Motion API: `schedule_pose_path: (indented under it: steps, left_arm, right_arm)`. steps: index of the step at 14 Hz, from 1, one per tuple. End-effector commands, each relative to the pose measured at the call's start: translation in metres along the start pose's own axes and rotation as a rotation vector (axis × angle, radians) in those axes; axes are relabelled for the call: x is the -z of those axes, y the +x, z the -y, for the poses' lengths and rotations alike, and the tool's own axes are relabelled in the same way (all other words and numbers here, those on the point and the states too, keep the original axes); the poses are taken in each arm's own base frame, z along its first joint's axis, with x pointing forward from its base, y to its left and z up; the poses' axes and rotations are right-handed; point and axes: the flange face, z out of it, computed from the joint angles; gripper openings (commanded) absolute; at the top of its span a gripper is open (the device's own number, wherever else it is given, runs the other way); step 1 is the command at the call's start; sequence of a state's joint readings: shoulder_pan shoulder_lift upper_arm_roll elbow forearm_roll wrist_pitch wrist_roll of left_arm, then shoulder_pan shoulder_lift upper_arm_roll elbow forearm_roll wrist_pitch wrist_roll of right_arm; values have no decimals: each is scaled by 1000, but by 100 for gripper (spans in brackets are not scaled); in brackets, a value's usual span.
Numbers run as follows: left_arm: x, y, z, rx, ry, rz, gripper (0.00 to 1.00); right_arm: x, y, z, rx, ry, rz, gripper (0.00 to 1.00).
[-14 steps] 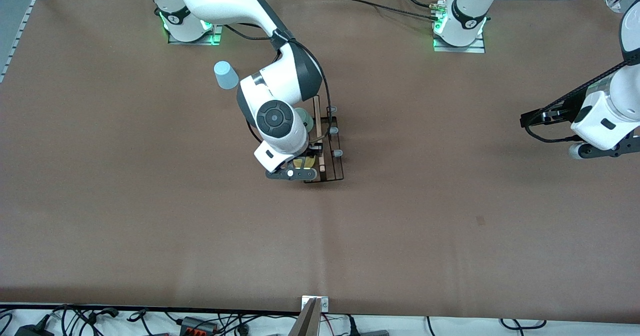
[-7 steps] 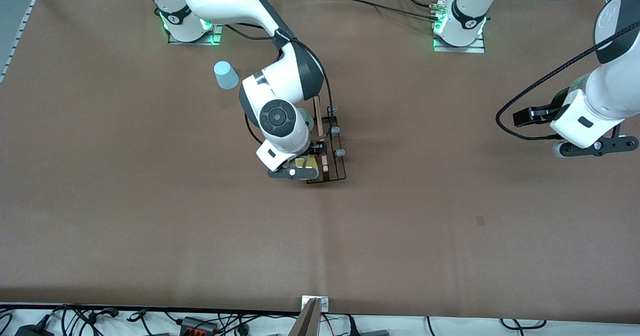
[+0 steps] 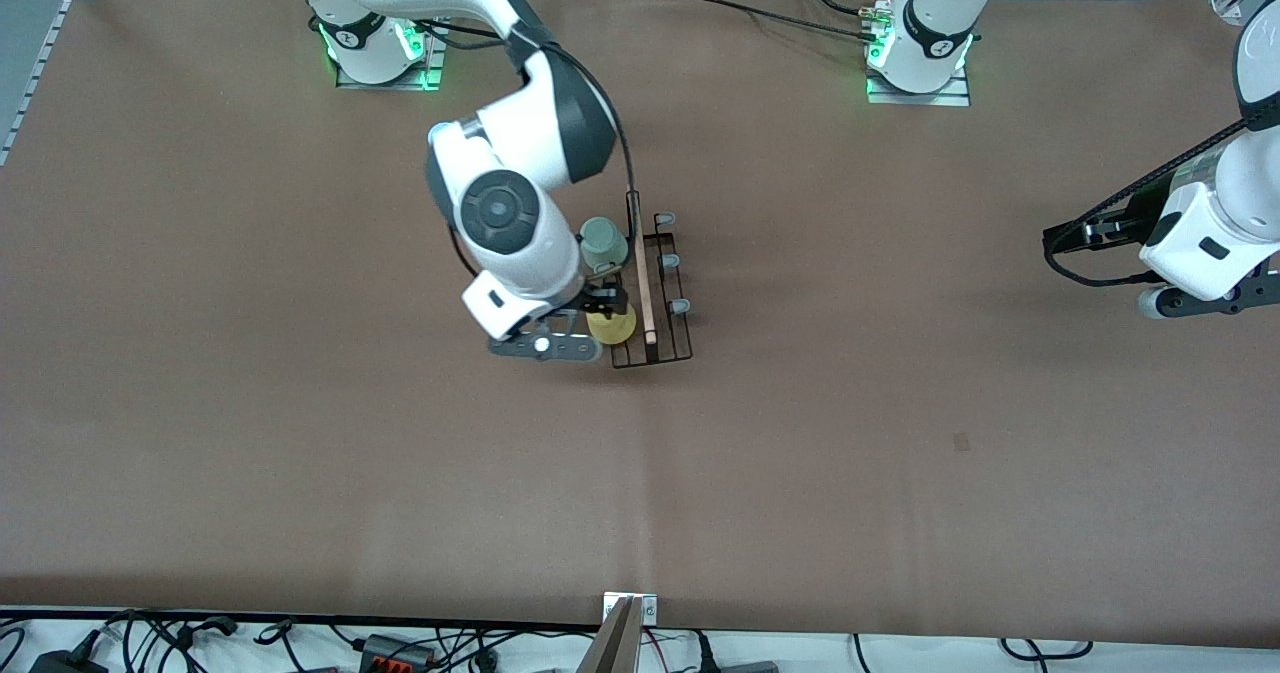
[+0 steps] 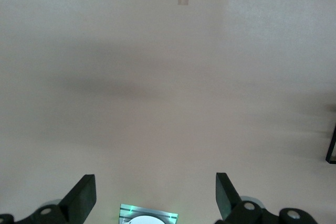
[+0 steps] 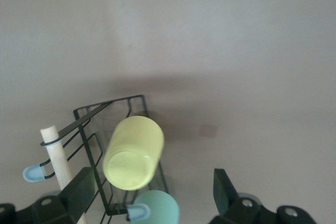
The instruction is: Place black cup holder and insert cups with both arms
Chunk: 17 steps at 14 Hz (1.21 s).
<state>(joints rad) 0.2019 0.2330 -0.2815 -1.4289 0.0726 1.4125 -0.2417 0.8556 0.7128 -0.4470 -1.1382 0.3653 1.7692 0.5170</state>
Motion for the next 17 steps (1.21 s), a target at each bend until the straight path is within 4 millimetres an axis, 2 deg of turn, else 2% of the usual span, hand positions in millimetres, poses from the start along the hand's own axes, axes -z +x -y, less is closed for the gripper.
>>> schedule_pose_path:
  steps: [1, 6, 10, 11, 14, 17]
  left_arm:
    - [7, -2, -1, -7, -14, 1, 100]
    - [7, -2, -3, -8, -32, -1, 100]
    - [7, -1, -1, -6, -39, -1, 100]
    - [7, -1, -1, -6, -39, -1, 100]
    - [7, -1, 0, -5, -41, -1, 100]
    - [7, -1, 0, -3, -41, 1, 100]
  right_arm:
    - [42, 20, -53, -21, -4, 0, 100]
    - [92, 60, -155, -5, 13, -16, 100]
    - [101, 85, -234, -87, 15, 7, 100]
    - [115, 89, -262, -104, 34, -8, 100]
    - [135, 96, -320, -156, 49, -21, 100]
    - [167, 84, -361, -118, 1, -59, 100]
